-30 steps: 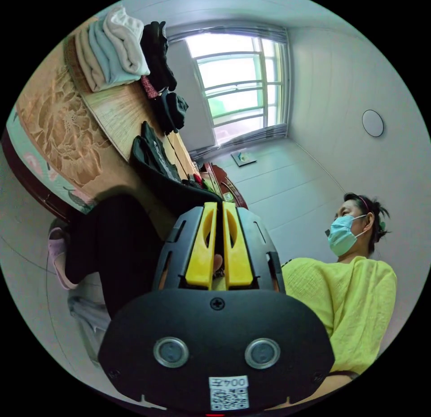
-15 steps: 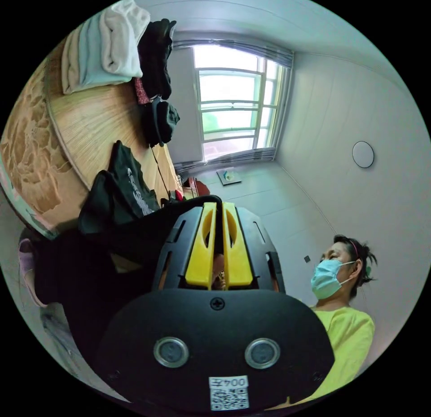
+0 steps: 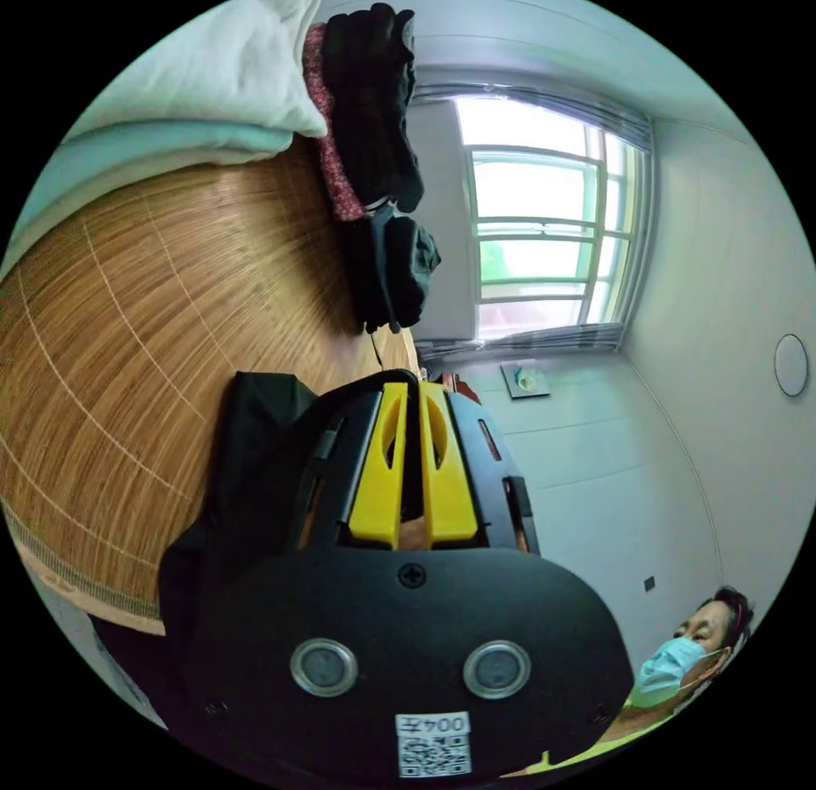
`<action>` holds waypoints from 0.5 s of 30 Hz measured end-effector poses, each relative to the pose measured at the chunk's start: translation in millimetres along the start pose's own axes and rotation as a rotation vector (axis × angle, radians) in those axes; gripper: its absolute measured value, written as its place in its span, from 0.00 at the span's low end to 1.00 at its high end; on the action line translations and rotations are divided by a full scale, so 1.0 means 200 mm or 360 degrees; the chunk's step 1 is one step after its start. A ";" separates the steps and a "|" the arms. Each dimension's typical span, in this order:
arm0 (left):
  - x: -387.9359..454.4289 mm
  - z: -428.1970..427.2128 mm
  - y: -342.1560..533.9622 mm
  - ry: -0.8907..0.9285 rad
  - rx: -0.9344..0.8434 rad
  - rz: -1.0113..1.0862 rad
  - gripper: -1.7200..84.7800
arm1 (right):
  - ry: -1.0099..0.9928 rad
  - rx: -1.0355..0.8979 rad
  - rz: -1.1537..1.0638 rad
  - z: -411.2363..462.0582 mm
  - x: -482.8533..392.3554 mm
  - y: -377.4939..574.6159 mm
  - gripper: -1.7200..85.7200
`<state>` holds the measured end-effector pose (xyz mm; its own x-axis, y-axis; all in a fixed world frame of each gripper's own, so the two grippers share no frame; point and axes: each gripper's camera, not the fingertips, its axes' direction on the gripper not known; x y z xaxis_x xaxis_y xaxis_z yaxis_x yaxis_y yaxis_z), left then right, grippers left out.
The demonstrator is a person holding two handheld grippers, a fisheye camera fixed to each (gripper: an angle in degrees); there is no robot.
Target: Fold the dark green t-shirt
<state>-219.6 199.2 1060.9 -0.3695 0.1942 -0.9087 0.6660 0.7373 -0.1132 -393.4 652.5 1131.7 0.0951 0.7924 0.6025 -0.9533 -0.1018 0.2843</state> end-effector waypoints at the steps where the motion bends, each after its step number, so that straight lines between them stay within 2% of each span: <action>1: -0.04 0.08 -0.05 -0.0043 0.0006 -0.0028 0.05 | 0.0027 -0.0002 0.0021 0.06 0.03 -0.04 0.07; 6: -0.25 0.30 -0.16 -0.0177 0.0091 -0.0259 0.05 | 0.0128 0.0025 0.0246 0.44 0.28 -0.21 0.11; 11: -0.24 0.29 -0.18 0.0002 0.0346 -0.0344 0.04 | 0.0002 0.0272 0.0227 0.46 0.28 -0.19 0.11; 15: -0.12 0.21 -0.18 0.0153 0.0490 -0.0356 0.04 | -0.0190 0.0235 0.0100 0.40 0.16 -0.10 0.08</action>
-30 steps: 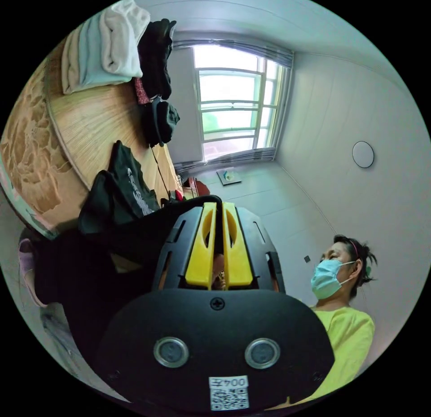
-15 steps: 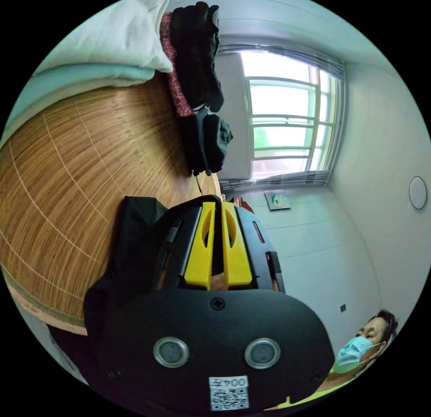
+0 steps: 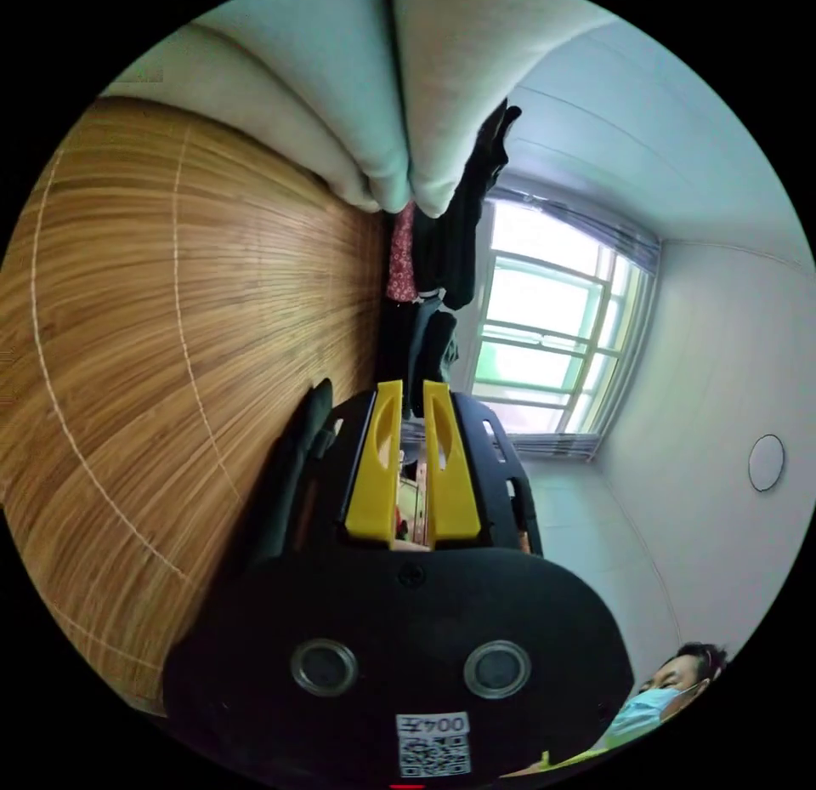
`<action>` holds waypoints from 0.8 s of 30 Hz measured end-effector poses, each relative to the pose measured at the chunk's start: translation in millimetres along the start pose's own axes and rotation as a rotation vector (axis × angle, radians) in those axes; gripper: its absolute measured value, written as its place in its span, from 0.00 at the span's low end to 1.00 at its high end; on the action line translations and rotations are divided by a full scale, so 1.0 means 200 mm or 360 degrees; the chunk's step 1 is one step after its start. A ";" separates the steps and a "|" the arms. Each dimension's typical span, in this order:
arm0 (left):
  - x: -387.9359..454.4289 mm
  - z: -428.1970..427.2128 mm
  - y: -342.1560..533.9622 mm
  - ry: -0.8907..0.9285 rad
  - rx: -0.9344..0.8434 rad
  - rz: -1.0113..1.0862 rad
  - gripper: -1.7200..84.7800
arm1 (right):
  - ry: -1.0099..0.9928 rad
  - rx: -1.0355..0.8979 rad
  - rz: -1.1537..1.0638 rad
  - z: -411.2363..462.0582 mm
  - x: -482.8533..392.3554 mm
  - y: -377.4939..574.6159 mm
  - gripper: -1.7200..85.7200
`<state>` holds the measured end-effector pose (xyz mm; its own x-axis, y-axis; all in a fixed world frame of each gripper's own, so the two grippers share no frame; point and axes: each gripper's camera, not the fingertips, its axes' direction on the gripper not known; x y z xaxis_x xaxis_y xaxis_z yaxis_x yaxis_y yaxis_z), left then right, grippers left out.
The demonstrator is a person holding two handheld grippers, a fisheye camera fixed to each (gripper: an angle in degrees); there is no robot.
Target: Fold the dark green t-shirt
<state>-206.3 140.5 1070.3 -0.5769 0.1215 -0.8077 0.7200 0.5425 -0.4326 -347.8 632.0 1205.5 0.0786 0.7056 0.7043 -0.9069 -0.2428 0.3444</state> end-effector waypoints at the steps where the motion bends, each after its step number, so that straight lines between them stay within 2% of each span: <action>1: 0.06 -0.02 0.02 0.0032 0.0007 0.0017 0.03 | 0.0008 -0.0047 -0.0042 0.00 -0.04 0.03 0.08; 3: 0.19 -0.04 0.08 0.0057 -0.0077 0.0150 0.03 | 0.0144 -0.0279 -0.0311 -0.02 -0.21 0.23 0.08; 4: 0.30 -0.04 0.16 0.0005 -0.0204 0.0292 0.03 | 0.0207 -0.0334 -0.0397 -0.03 -0.26 0.29 0.08; 6: 0.45 -0.02 0.35 -0.0181 -0.0456 0.0550 0.03 | 0.0538 -0.0477 -0.0799 -0.07 -0.40 0.60 0.07; 8: 0.59 0.01 0.68 -0.0500 -0.0720 0.0978 0.02 | 0.0811 -0.0530 -0.1096 -0.09 -0.45 0.86 0.08; 10: 0.62 0.04 0.91 -0.0751 -0.0830 0.1309 0.02 | 0.1076 -0.0562 -0.1360 -0.08 -0.46 1.08 0.08; 11: 0.60 0.08 1.01 -0.1002 -0.0861 0.1481 0.02 | 0.1308 -0.0589 -0.1544 -0.04 -0.44 1.20 0.08; 12: 0.58 0.10 1.04 -0.1124 -0.0870 0.1547 0.02 | 0.1571 -0.0613 -0.1678 0.02 -0.38 1.28 0.07; 13: 0.52 0.14 1.07 -0.1297 -0.0917 0.1639 0.02 | 0.1676 -0.0631 -0.1711 0.04 -0.35 1.30 0.07; 14: 0.53 0.10 1.06 -0.1156 -0.0842 0.1592 0.02 | 0.1667 -0.0615 -0.1722 0.05 -0.34 1.32 0.08; 16: 0.63 0.05 1.04 -0.1139 -0.0749 0.1427 0.02 | 0.1586 -0.0587 -0.1599 0.02 -0.43 1.33 0.09; 18: 0.78 0.00 1.11 -0.1074 -0.0613 0.1532 0.02 | 0.1419 -0.0459 -0.1601 -0.07 -0.58 1.42 0.11; 20: 0.90 -0.01 1.22 -0.1072 -0.0607 0.1685 0.02 | 0.1361 -0.0416 -0.1569 -0.10 -0.62 1.48 0.12; 22: 0.87 0.07 1.27 -0.1277 -0.0683 0.1782 0.02 | 0.1347 -0.0453 -0.1480 -0.08 -0.58 1.51 0.11; 23: 0.81 0.14 1.28 -0.1490 -0.0816 0.1781 0.02 | 0.1425 -0.0540 -0.1354 -0.04 -0.51 1.49 0.10; 24: 0.77 0.17 1.27 -0.1568 -0.0881 0.1763 0.02 | 0.1523 -0.0622 -0.1176 0.00 -0.45 1.48 0.08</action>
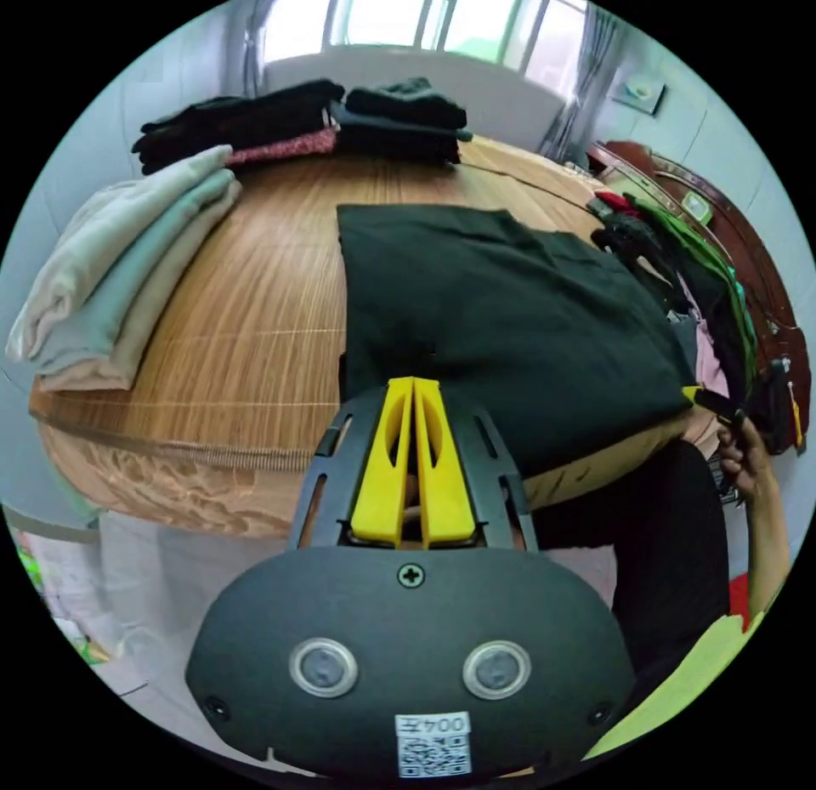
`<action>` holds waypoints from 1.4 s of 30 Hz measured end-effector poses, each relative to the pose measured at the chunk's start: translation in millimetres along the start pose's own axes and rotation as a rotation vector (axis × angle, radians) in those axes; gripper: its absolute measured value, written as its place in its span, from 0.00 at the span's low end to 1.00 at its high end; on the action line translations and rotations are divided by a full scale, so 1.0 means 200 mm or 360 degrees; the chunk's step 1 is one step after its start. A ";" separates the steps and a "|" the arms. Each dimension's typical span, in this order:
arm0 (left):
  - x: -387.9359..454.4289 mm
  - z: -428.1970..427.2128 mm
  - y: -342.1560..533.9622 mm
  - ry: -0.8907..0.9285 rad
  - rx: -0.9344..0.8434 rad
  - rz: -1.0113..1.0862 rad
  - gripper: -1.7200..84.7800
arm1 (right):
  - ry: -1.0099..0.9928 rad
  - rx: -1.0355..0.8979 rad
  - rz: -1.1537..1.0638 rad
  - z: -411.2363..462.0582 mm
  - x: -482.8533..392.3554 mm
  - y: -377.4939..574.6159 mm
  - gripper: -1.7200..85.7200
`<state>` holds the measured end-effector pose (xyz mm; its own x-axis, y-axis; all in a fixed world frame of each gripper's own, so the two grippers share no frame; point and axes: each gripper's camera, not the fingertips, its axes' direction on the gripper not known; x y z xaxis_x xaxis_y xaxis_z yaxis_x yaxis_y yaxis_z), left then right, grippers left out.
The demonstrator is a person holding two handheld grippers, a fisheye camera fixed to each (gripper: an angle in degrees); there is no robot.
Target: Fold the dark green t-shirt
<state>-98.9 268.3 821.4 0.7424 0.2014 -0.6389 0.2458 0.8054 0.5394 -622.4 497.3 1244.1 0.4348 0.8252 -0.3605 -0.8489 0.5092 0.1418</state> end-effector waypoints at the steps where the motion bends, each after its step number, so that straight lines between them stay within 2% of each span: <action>1: 0.00 -0.03 0.00 0.0034 0.0081 -0.0040 0.02 | -0.0012 -0.0015 0.0054 0.00 0.01 0.00 0.07; 3: 0.02 -0.11 -0.05 0.0019 0.0078 -0.0141 0.02 | -0.0160 0.0197 0.0138 -0.13 -0.01 0.06 0.07; 6: 0.18 -0.28 -0.12 -0.0025 0.0266 -0.0039 0.02 | -0.0219 0.0391 0.0109 -0.24 -0.06 0.11 0.07; 15: 0.78 -0.30 -0.66 0.0042 0.0251 0.0378 0.02 | -0.0288 0.0318 -0.0013 -0.05 -0.27 0.03 0.04; 20: 1.02 -0.09 -1.07 -0.0093 0.0060 0.0459 0.03 | -0.0204 0.0283 -0.0120 0.12 -0.29 0.12 0.02; 26: 1.07 0.15 -1.40 -0.0213 -0.0162 0.0354 0.10 | -0.0200 0.0326 -0.0261 0.13 -0.27 0.15 0.01; 29: 1.10 0.25 -1.51 -0.0240 -0.0253 0.0381 0.12 | -0.0290 0.0299 -0.0221 0.13 -0.22 0.15 0.01; 33: 1.11 0.33 -1.56 -0.0287 -0.0320 0.0461 0.09 | -0.0396 0.0266 -0.0140 0.14 -0.14 0.16 0.01; 36: 1.05 0.31 -1.61 -0.0292 -0.0266 0.0374 0.06 | -0.0375 0.0261 -0.0158 0.14 -0.13 0.19 0.01; 38: 0.95 0.30 -1.63 -0.0179 -0.0231 0.0196 0.06 | -0.0343 0.0265 -0.0180 0.14 -0.13 0.21 0.01; 42: 0.81 0.32 -1.61 0.0038 -0.0306 0.0055 0.07 | -0.0328 0.0271 -0.0168 0.15 -0.10 0.24 0.01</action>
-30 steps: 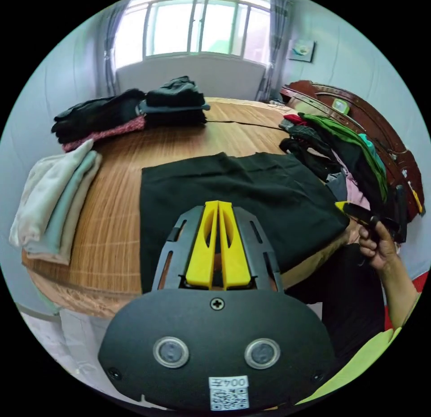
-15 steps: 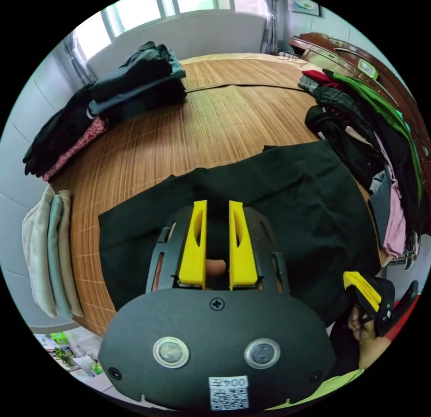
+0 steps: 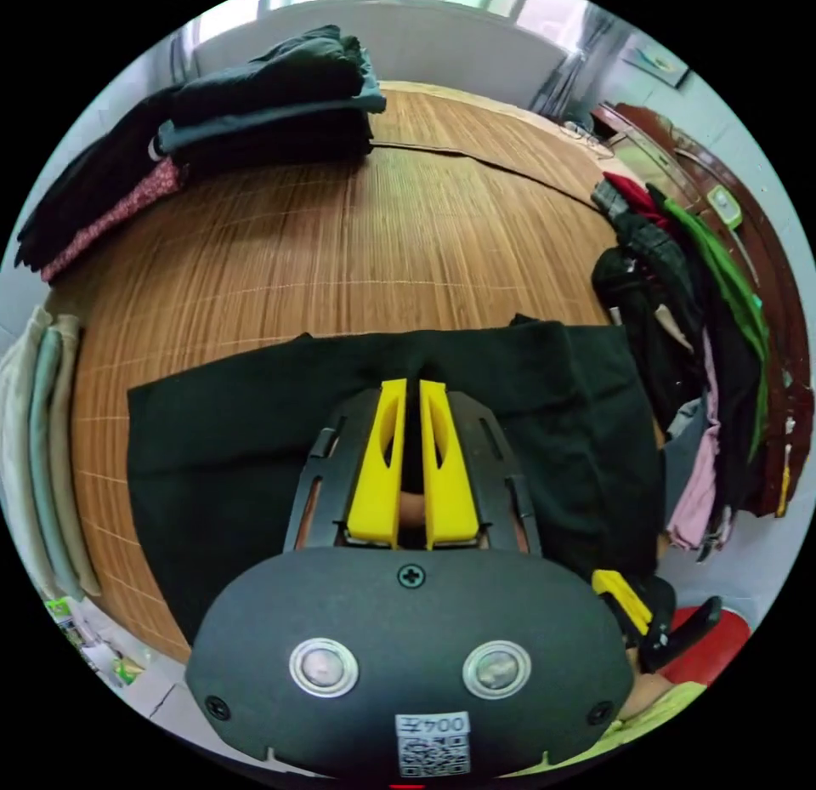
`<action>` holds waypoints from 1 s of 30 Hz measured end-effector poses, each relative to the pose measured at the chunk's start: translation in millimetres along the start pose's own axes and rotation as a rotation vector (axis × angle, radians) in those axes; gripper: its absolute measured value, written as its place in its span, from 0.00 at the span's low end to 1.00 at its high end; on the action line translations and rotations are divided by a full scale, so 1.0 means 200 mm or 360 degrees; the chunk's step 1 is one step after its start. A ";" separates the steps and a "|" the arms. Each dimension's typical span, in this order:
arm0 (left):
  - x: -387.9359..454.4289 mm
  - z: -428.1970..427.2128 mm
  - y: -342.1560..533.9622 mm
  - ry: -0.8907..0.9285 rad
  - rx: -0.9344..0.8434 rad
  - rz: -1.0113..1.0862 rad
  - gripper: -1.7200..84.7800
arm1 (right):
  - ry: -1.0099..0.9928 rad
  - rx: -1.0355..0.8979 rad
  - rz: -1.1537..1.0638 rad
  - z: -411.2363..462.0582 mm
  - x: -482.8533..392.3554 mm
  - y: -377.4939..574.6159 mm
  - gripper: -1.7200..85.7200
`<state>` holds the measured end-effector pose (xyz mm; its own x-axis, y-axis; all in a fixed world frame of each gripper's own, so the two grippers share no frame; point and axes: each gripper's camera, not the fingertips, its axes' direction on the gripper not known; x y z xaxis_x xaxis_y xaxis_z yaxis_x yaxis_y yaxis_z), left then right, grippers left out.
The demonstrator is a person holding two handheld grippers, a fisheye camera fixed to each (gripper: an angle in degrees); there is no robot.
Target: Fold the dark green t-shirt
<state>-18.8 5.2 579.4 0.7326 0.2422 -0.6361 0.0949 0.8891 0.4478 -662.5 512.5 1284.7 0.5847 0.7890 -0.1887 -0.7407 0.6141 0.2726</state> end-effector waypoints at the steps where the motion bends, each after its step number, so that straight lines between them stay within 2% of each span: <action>1: -0.04 -0.02 0.01 0.0101 0.0005 -0.0016 0.09 | -0.0005 0.0000 0.0006 0.00 0.01 0.00 0.01; 5: -0.17 -0.07 0.03 0.0439 -0.0047 0.0040 0.15 | -0.0048 -0.0005 0.0037 -0.02 0.07 0.04 0.01; 9: -0.32 -0.15 0.17 0.0397 0.0009 0.0015 0.16 | -0.0101 -0.0014 0.0070 -0.03 0.14 0.07 0.01; 12: -0.44 -0.27 0.47 0.0398 0.0160 -0.0035 0.14 | -0.0157 0.0024 0.0095 -0.09 0.19 0.08 0.02; 17: -0.71 -0.47 1.28 0.0185 0.0418 -0.0221 0.09 | -0.0064 0.0383 0.0294 -0.41 0.44 0.17 0.04; 21: -0.94 -0.53 1.75 0.0153 0.0564 -0.0448 0.06 | -0.0303 0.0310 0.0661 -0.47 0.76 0.35 0.09; 24: -1.02 -0.48 1.94 0.0164 0.0561 -0.0519 0.05 | -0.0254 0.0355 0.0550 -0.50 0.76 0.39 0.11; 27: -0.95 -0.40 1.98 0.0039 0.0523 -0.0388 0.04 | -0.0148 0.0322 0.0370 -0.46 0.70 0.36 0.08; 29: -0.84 -0.27 1.94 -0.0240 0.0311 -0.0187 0.03 | -0.0072 0.0190 0.0241 -0.39 0.66 0.34 0.06; 30: -0.82 -0.25 1.94 -0.0295 0.0298 -0.0132 0.03 | 0.0161 0.0136 0.0237 -0.36 0.64 0.35 0.05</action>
<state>-135.4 330.2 826.8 0.8264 0.0808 -0.5573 0.2702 0.8114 0.5183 -662.5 658.1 1210.8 0.4311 0.8716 -0.2331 -0.7832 0.4898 0.3830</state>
